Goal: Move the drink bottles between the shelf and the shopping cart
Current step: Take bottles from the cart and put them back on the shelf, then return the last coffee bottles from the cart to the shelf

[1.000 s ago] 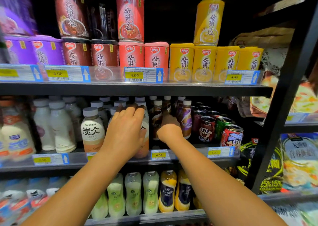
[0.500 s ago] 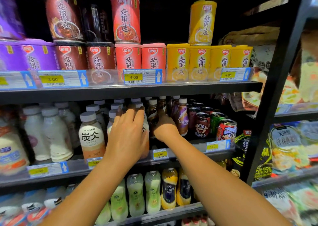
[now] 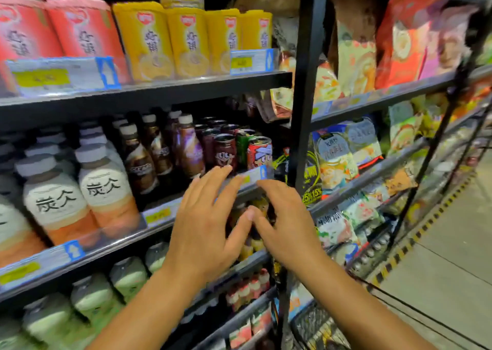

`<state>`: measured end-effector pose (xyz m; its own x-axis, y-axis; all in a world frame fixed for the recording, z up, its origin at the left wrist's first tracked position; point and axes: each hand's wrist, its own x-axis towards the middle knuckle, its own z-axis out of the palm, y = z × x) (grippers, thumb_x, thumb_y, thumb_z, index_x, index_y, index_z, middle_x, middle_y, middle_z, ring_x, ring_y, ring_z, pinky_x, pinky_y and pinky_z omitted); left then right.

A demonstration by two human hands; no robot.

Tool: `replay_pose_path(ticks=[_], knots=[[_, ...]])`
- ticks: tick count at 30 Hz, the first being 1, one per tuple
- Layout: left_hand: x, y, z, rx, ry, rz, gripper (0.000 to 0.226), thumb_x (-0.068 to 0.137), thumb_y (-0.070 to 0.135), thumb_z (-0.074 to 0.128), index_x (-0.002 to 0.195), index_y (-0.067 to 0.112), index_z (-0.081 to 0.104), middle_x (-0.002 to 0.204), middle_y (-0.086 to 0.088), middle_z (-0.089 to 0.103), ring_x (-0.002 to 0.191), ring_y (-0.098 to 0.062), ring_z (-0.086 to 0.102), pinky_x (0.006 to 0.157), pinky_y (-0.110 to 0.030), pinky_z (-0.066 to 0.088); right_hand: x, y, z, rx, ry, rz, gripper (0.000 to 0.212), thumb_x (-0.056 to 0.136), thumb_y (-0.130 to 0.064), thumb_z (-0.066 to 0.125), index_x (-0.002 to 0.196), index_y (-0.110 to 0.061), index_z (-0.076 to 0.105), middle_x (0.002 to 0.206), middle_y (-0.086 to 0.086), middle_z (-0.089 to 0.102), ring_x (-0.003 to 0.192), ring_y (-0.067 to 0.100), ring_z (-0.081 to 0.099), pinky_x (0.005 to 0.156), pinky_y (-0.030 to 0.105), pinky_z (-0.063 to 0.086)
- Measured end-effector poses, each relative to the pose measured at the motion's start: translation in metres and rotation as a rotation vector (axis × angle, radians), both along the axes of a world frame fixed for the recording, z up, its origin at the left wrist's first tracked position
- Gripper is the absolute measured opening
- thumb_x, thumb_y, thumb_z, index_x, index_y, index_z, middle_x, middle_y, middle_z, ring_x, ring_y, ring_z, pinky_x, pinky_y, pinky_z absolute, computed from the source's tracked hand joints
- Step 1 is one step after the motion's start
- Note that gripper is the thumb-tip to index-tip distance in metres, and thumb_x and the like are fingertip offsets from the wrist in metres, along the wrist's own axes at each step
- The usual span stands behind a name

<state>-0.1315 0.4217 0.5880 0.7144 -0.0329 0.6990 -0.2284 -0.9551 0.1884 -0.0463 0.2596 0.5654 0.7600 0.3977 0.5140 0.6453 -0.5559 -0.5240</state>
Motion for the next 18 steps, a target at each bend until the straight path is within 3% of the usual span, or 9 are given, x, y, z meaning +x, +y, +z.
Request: replay_pose_path(ticks=[4, 7, 9, 15, 18], knots=[[0.046, -0.056, -0.046, 0.030, 0.183, -0.072, 0.071, 0.102, 0.067, 0.031, 0.156, 0.023, 0.045, 0.162, -0.002, 0.041, 0.153, -0.025, 0.032, 0.123, -0.055, 0.026, 0.006, -0.089, -0.056, -0.162, 0.088, -0.278, 0.068, 0.104, -0.061, 0.049, 0.163, -0.031, 0.036, 0.168, -0.005, 0.034, 0.155, 0.021, 0.029, 0.126, 0.046, 0.030], [0.078, -0.100, -0.088, 0.047, 0.317, -0.156, 0.075, 0.101, 0.071, 0.022, 0.155, 0.026, 0.046, 0.163, -0.002, 0.041, 0.153, -0.026, 0.032, 0.123, -0.058, 0.024, 0.005, -0.154, -0.095, -0.248, 0.173, -0.462, 0.076, 0.099, -0.068, 0.036, 0.166, -0.034, 0.027, 0.172, -0.001, 0.027, 0.157, 0.026, 0.025, 0.126, 0.049, 0.030], [0.098, -0.132, -0.119, 0.080, 0.401, -0.195, 0.075, 0.100, 0.071, 0.022, 0.153, 0.025, 0.049, 0.161, -0.004, 0.044, 0.151, -0.029, 0.037, 0.121, -0.060, 0.027, 0.003, -0.198, -0.124, -0.303, 0.244, -0.567, 0.082, 0.094, -0.071, 0.028, 0.167, -0.033, 0.024, 0.173, 0.003, 0.027, 0.157, 0.030, 0.028, 0.125, 0.050, 0.031], [0.139, -0.237, -0.217, 0.233, 0.649, -0.316, 0.075, 0.095, 0.068, 0.032, 0.151, 0.022, 0.052, 0.155, -0.011, 0.050, 0.145, -0.033, 0.042, 0.117, -0.058, 0.032, -0.024, -0.322, -0.212, -0.401, 0.506, -0.797, 0.074, 0.101, -0.066, 0.044, 0.166, -0.036, 0.026, 0.175, 0.006, 0.023, 0.158, 0.036, 0.027, 0.127, 0.052, 0.026], [0.141, -0.284, -0.271, 0.225, 0.767, -0.354, 0.076, 0.095, 0.071, 0.032, 0.150, 0.023, 0.053, 0.153, -0.014, 0.052, 0.144, -0.035, 0.044, 0.117, -0.059, 0.033, -0.039, -0.370, -0.261, -0.422, 0.620, -0.878, 0.075, 0.101, -0.072, 0.032, 0.165, -0.035, 0.028, 0.173, 0.011, 0.027, 0.156, 0.039, 0.030, 0.125, 0.055, 0.030]])
